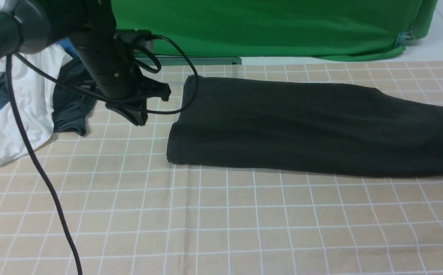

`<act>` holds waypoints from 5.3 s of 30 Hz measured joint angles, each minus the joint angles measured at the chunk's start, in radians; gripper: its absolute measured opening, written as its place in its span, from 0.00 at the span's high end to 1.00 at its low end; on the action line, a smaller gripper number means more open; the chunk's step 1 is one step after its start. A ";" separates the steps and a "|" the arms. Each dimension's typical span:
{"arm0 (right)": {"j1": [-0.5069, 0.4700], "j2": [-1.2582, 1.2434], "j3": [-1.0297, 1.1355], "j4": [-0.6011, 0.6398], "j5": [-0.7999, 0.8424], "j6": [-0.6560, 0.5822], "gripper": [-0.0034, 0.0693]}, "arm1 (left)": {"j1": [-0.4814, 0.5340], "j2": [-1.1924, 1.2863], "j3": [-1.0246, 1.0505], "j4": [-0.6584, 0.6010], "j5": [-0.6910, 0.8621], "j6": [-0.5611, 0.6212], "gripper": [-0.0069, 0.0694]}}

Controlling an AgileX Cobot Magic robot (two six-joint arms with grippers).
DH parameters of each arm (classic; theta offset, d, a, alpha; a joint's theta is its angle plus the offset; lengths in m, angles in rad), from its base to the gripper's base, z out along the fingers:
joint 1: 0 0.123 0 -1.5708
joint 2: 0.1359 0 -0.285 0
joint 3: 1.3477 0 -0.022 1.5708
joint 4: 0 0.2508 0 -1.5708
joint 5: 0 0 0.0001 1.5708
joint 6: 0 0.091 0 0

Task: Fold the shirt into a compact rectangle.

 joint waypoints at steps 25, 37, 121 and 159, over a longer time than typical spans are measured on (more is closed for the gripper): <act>0.813 0.121 -0.218 0.421 -0.335 0.038 0.81 | 0.162 -0.124 0.000 -0.135 0.025 0.020 0.88; 0.937 0.280 -0.218 0.441 -0.578 0.095 0.37 | 0.162 -0.124 0.000 -0.138 0.024 0.044 0.88; 0.573 -0.112 0.272 0.122 -0.075 -0.088 0.60 | -0.084 0.205 -0.002 -0.264 0.009 0.115 0.70; 0.543 -0.017 0.272 0.331 -0.075 -0.182 0.81 | -0.088 0.116 0.001 -0.231 0.048 0.056 0.77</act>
